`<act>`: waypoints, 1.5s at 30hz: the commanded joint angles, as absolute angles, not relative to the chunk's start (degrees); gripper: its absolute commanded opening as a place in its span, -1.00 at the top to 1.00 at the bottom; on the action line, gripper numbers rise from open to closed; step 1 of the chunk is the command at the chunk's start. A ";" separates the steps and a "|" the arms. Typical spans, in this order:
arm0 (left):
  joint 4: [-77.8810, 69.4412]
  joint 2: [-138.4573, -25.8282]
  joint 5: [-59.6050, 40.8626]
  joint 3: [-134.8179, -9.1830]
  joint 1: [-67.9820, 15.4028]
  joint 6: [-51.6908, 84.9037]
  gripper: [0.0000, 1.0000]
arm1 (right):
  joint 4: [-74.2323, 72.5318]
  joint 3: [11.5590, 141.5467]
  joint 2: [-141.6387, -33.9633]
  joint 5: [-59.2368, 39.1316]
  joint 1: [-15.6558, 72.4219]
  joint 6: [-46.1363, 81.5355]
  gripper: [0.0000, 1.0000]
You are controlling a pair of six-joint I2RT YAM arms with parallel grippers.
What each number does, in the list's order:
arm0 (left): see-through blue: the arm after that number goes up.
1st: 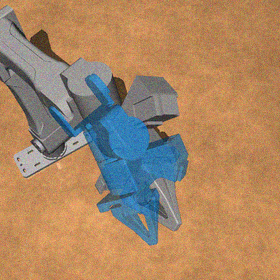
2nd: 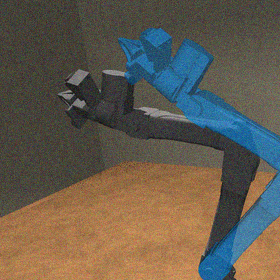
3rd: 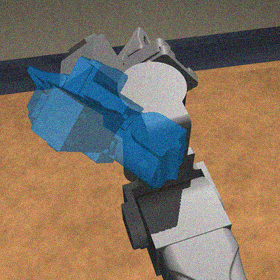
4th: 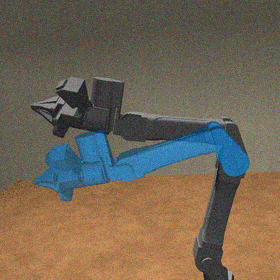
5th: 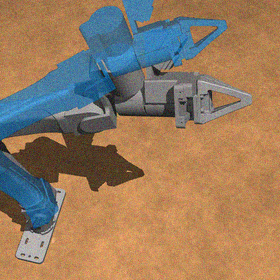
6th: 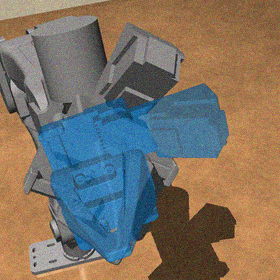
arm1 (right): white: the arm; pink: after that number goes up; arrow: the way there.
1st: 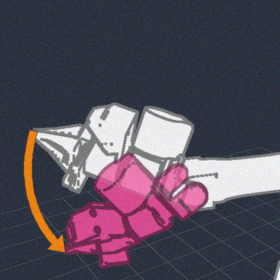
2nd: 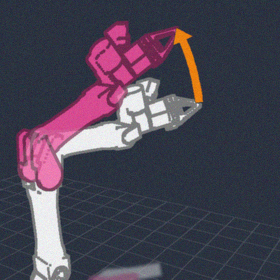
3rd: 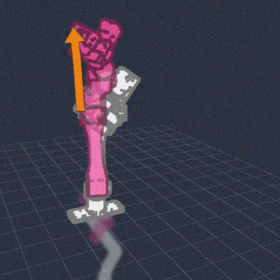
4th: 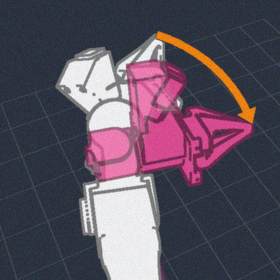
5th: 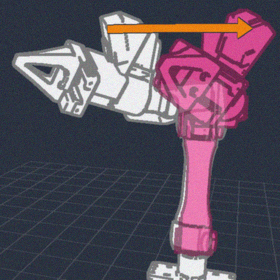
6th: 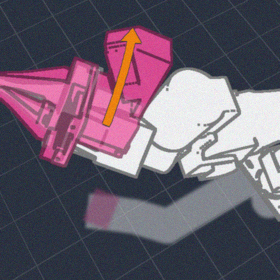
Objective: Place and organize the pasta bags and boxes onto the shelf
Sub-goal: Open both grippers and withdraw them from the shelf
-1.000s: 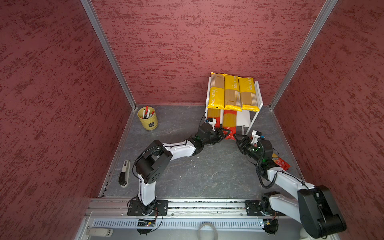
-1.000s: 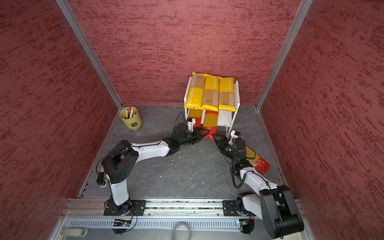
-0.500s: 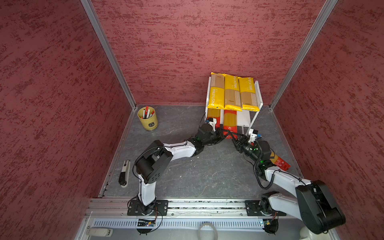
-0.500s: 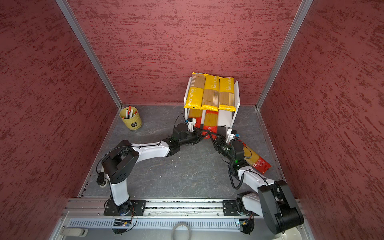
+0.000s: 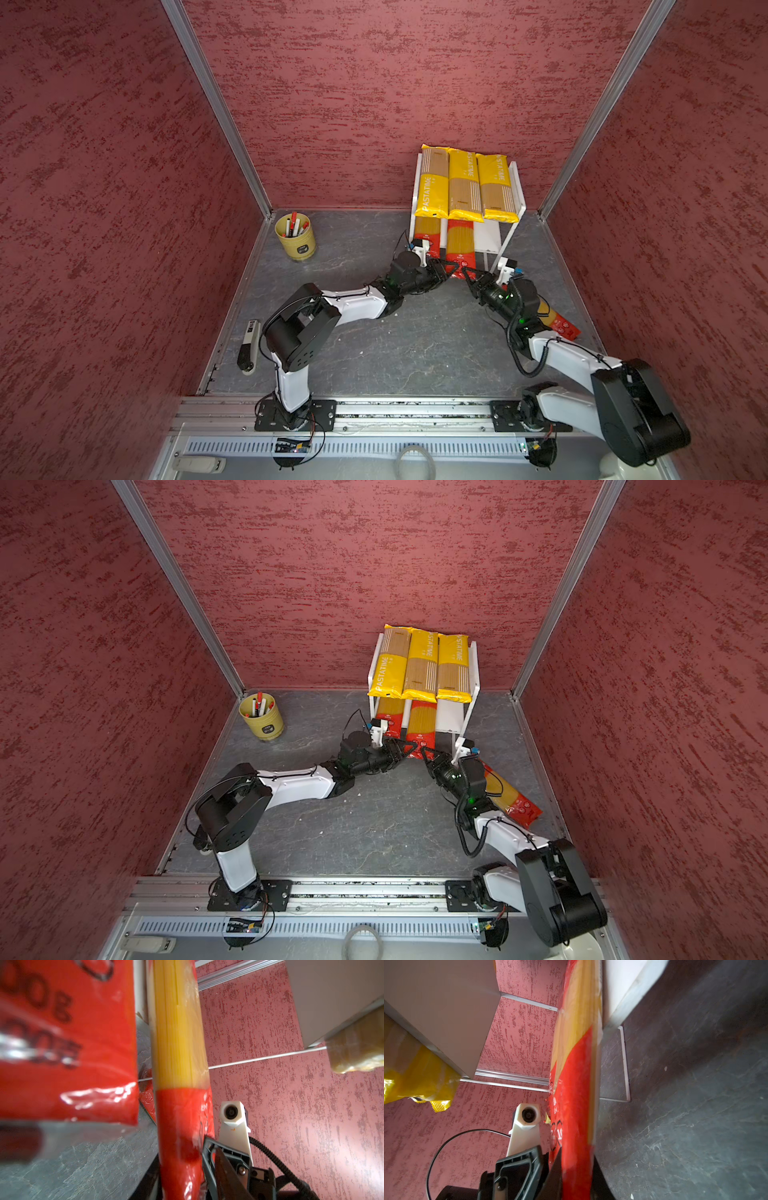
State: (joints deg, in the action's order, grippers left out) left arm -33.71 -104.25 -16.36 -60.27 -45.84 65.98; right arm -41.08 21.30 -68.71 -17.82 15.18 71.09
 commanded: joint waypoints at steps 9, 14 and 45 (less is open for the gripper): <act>-32.38 -92.50 -12.40 -50.42 -44.57 61.80 -0.04 | -41.05 31.88 -75.50 -19.59 14.52 65.95 0.84; -30.62 -87.31 -9.82 -44.23 -43.44 60.71 -0.06 | -42.79 35.24 -80.78 -22.79 14.38 66.00 0.88; -46.95 -91.58 6.90 -37.10 -58.49 34.74 -0.42 | 11.74 31.08 -58.40 -21.11 8.78 41.54 -0.13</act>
